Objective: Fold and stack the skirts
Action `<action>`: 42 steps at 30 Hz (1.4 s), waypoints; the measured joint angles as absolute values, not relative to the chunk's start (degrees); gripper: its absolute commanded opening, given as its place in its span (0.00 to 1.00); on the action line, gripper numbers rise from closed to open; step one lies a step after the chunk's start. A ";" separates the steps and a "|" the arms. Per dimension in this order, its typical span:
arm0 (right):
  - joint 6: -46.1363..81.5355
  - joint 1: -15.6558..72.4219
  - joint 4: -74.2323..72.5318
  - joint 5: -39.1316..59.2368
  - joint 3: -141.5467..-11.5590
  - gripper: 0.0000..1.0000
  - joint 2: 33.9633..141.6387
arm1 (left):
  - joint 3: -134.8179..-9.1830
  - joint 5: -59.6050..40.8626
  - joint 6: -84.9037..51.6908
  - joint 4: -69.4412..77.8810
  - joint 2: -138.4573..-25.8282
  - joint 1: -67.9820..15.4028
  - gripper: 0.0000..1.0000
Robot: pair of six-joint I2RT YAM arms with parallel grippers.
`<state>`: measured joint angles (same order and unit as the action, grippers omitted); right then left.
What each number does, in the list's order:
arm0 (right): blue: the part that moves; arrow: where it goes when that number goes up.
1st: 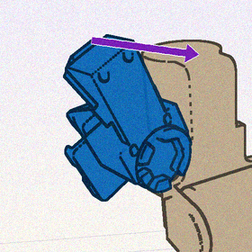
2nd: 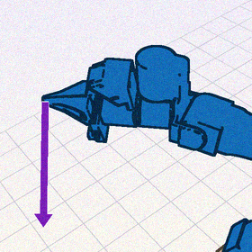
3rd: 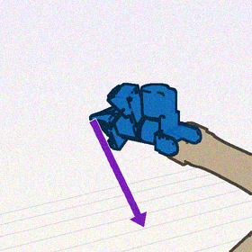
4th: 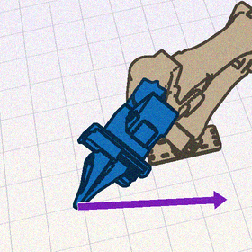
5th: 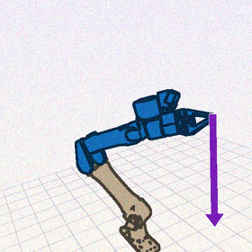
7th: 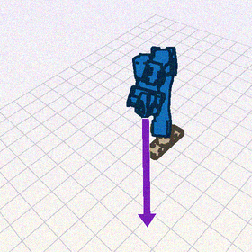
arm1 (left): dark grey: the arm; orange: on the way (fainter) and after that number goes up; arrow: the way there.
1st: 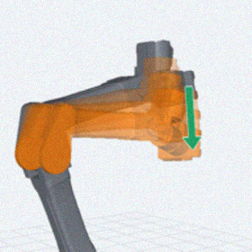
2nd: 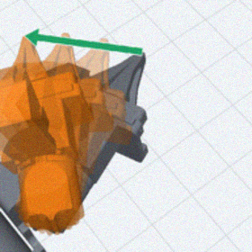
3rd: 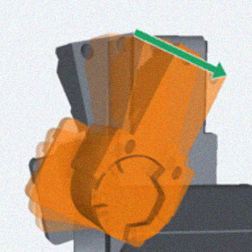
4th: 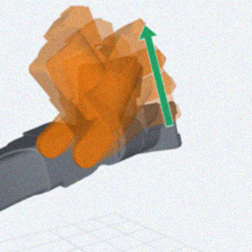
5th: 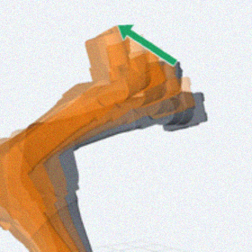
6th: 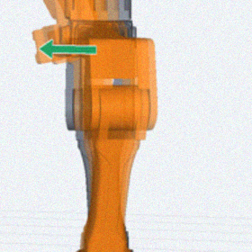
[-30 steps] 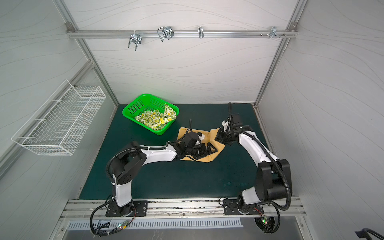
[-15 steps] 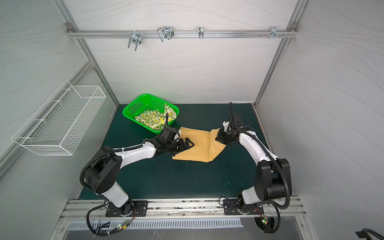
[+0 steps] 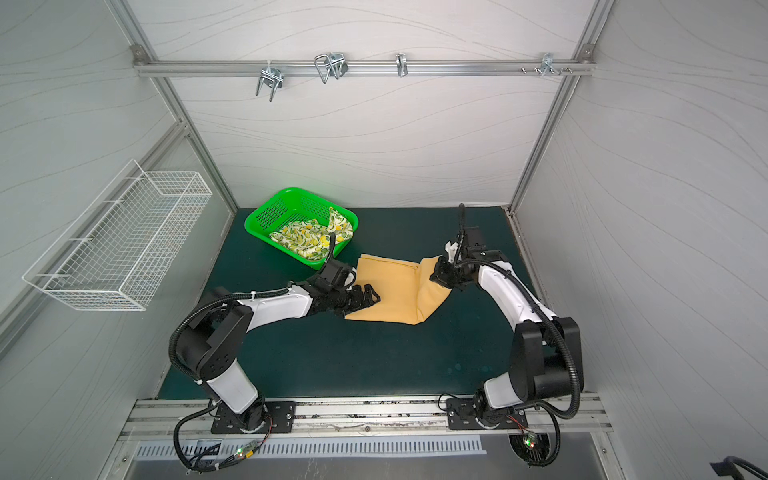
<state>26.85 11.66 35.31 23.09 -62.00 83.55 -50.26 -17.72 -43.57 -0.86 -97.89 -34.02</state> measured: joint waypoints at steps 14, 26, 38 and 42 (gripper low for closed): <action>37.74 16.14 29.80 29.30 -63.61 0.04 86.56 | -47.72 -18.83 -43.70 5.96 -98.08 -34.00 0.99; 51.27 18.76 16.03 32.32 -59.75 0.05 91.11 | -46.68 -20.21 -44.18 10.11 -98.74 -34.04 0.99; 61.21 23.92 5.74 32.60 -58.92 0.05 99.02 | -45.87 -21.26 -44.95 14.55 -99.81 -34.35 0.99; 63.55 24.75 3.01 32.38 -58.94 0.05 101.14 | -45.28 -21.56 -44.97 15.90 -99.85 -34.35 0.99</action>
